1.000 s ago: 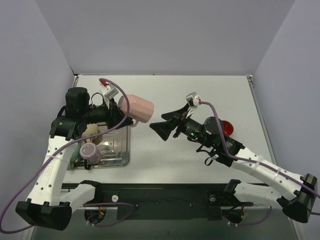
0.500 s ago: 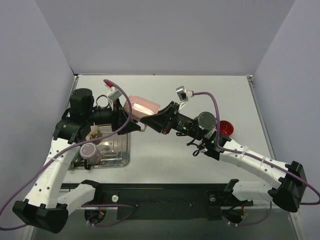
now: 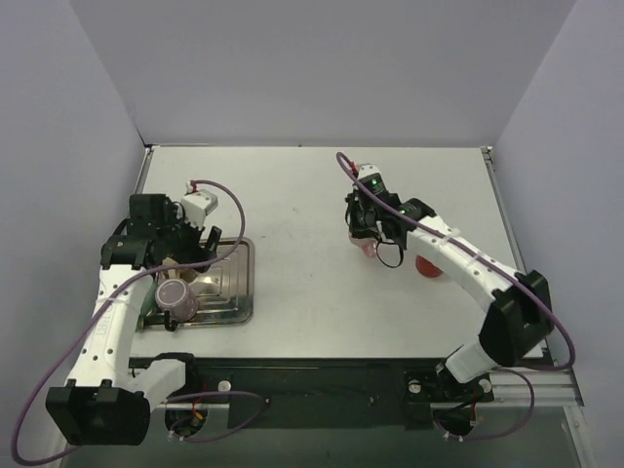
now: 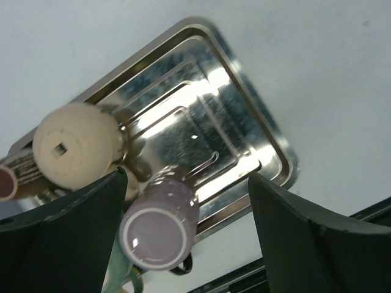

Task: Turn the mug right side up

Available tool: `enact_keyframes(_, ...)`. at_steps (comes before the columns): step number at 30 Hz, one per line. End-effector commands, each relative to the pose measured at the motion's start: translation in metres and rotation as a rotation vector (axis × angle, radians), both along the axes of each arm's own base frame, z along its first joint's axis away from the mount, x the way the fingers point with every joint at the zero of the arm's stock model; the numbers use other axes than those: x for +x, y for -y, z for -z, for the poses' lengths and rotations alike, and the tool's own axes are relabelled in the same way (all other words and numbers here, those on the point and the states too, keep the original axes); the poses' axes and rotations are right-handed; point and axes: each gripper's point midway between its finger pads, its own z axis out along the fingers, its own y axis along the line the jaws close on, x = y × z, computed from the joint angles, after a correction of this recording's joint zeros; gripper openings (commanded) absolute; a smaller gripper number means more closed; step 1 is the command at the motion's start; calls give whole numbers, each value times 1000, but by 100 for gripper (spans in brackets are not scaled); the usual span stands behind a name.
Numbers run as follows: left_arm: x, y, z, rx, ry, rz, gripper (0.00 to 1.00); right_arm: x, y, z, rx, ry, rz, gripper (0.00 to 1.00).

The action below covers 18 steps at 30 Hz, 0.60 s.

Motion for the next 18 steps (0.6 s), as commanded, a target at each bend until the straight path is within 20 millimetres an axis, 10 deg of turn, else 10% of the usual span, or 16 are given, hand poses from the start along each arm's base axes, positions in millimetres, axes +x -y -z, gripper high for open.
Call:
enact_keyframes(1,-8,-66,28,231,-62,-85,91,-11,43,52,-240,-202,1,0)
enact_keyframes(12,-87,-100,66,364,-282,-85,93,-3,73,125,-351,-410,43,2)
enact_keyframes(18,-131,-107,85,389,-405,-131,93,-2,77,107,-342,-354,57,48)
